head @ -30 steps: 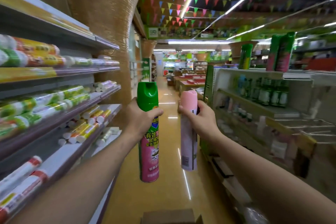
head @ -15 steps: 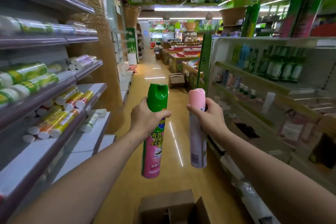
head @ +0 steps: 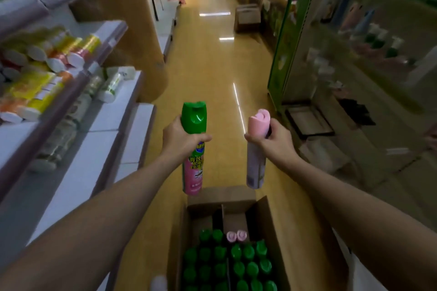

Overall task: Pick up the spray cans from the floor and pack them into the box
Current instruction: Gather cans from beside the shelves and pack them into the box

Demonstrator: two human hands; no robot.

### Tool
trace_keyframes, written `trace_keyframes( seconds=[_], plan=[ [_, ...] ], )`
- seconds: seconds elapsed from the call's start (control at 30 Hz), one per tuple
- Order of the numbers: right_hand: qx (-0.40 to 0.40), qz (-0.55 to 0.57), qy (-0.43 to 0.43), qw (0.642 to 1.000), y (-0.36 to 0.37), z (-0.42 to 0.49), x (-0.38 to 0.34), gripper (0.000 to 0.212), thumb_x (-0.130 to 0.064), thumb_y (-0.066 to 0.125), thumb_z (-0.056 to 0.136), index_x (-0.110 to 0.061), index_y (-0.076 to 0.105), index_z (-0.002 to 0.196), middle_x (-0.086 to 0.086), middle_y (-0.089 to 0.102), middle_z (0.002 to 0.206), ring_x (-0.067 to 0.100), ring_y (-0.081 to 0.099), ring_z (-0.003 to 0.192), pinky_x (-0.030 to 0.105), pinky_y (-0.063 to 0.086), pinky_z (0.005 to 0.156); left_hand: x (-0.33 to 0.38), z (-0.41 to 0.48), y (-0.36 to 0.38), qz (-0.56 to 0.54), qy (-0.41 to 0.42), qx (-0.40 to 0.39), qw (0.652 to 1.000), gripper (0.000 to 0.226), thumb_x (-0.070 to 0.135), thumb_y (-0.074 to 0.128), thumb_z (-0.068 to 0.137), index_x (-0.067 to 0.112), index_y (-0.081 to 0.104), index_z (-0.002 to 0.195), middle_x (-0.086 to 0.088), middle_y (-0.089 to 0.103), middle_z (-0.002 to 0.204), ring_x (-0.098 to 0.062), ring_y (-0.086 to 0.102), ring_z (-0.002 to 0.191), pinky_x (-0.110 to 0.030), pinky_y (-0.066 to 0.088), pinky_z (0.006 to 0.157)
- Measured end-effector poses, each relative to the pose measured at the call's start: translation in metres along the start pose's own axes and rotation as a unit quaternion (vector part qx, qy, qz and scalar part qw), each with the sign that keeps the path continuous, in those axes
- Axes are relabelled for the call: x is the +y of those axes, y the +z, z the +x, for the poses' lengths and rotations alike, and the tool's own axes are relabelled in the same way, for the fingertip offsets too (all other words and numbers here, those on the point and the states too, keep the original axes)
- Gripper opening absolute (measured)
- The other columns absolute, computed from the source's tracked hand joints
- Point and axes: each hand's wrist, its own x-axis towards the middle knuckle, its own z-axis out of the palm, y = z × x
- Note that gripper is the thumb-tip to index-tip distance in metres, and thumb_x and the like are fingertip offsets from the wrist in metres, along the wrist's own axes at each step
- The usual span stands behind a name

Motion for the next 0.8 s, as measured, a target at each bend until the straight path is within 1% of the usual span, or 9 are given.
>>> trace_keyframes(
  seconds=[0.1, 0.23, 0.37, 0.4, 0.43, 0.5, 0.57, 0.67, 0.8],
  plan=[
    [-0.007, -0.025, 0.047, 0.999, 0.03, 0.012, 0.061, 0.06, -0.033, 0.085, 0.078, -0.022, 0.054, 0.128, -0.009, 0.061, 0.104, 0.012, 0.062, 0.094, 0.031, 0.056, 0.076, -0.064, 0.028, 0.026, 0.017, -0.05, -0.055, 0.997, 0.058, 0.025, 0.097, 0.055, 0.023, 0.061, 0.1, 0.005, 0.069, 0.096, -0.018, 0.067, 0.09, -0.037, 0.057, 0.077],
    [-0.002, -0.065, 0.125, 0.99, 0.079, 0.016, 0.151, 0.055, -0.029, 0.083, 0.079, -0.025, 0.05, 0.123, -0.004, 0.061, 0.109, 0.014, 0.06, 0.096, 0.036, 0.054, 0.08, -0.172, 0.058, 0.061, 0.072, -0.083, -0.129, 0.986, 0.069, 0.034, 0.099, 0.05, 0.028, 0.061, 0.107, 0.015, 0.065, 0.098, -0.014, 0.061, 0.095, -0.027, 0.047, 0.072],
    [-0.006, -0.088, 0.198, 0.976, 0.128, 0.015, 0.248, 0.049, -0.016, 0.084, 0.078, -0.023, 0.051, 0.114, -0.013, 0.059, 0.096, -0.006, 0.06, 0.088, 0.009, 0.045, 0.069, -0.291, 0.069, 0.1, 0.13, -0.11, -0.198, 0.965, 0.086, 0.041, 0.1, 0.046, 0.024, 0.061, 0.121, 0.013, 0.061, 0.105, -0.015, 0.06, 0.104, -0.027, 0.045, 0.085],
    [-0.009, -0.101, 0.214, 0.972, 0.139, 0.014, 0.27, 0.05, -0.015, 0.085, 0.078, -0.023, 0.051, 0.114, -0.017, 0.058, 0.095, -0.009, 0.06, 0.085, 0.008, 0.044, 0.068, -0.32, 0.068, 0.108, 0.138, -0.12, -0.209, 0.961, 0.09, 0.041, 0.1, 0.044, 0.023, 0.061, 0.122, 0.012, 0.061, 0.109, -0.017, 0.06, 0.108, -0.029, 0.047, 0.089],
    [-0.018, -0.114, 0.231, 0.966, 0.15, 0.012, 0.293, 0.051, -0.015, 0.085, 0.078, -0.023, 0.052, 0.116, -0.016, 0.059, 0.096, -0.005, 0.06, 0.086, 0.011, 0.046, 0.071, -0.349, 0.066, 0.115, 0.143, -0.136, -0.216, 0.956, 0.095, 0.043, 0.1, 0.043, 0.021, 0.059, 0.125, 0.009, 0.062, 0.114, -0.019, 0.059, 0.113, -0.033, 0.048, 0.095],
    [-0.03, -0.134, 0.262, 0.955, 0.169, 0.008, 0.337, 0.052, -0.016, 0.085, 0.077, -0.02, 0.055, 0.119, -0.006, 0.063, 0.106, 0.011, 0.062, 0.096, 0.031, 0.054, 0.083, -0.403, 0.063, 0.126, 0.151, -0.154, -0.244, 0.945, 0.1, 0.05, 0.098, 0.042, 0.022, 0.056, 0.129, 0.004, 0.062, 0.121, -0.023, 0.058, 0.119, -0.042, 0.049, 0.101],
    [-0.025, -0.153, 0.29, 0.944, 0.183, 0.001, 0.378, 0.052, -0.015, 0.084, 0.077, -0.016, 0.055, 0.121, 0.0, 0.064, 0.111, 0.02, 0.063, 0.102, 0.043, 0.057, 0.088, -0.449, 0.058, 0.133, 0.169, -0.154, -0.268, 0.936, 0.09, 0.048, 0.099, 0.046, 0.038, 0.05, 0.122, 0.009, 0.059, 0.116, -0.023, 0.058, 0.118, -0.043, 0.051, 0.099],
    [-0.023, -0.173, 0.312, 0.934, 0.197, -0.014, 0.43, 0.063, -0.012, 0.084, 0.077, -0.014, 0.048, 0.129, -0.002, 0.059, 0.11, 0.017, 0.062, 0.1, 0.035, 0.058, 0.078, -0.497, 0.045, 0.142, 0.177, -0.14, -0.276, 0.934, 0.086, 0.035, 0.1, 0.049, 0.051, 0.042, 0.11, 0.012, 0.057, 0.112, -0.02, 0.058, 0.111, -0.039, 0.05, 0.093],
    [-0.062, -0.219, 0.325, 0.918, 0.207, -0.029, 0.488, 0.073, -0.01, 0.083, 0.079, -0.014, 0.043, 0.14, 0.009, 0.061, 0.124, 0.023, 0.062, 0.111, 0.039, 0.058, 0.088, -0.54, 0.025, 0.153, 0.204, -0.129, -0.328, 0.913, 0.087, 0.029, 0.1, 0.052, 0.035, 0.048, 0.122, 0.004, 0.06, 0.113, -0.023, 0.058, 0.107, -0.034, 0.047, 0.086]
  ],
)
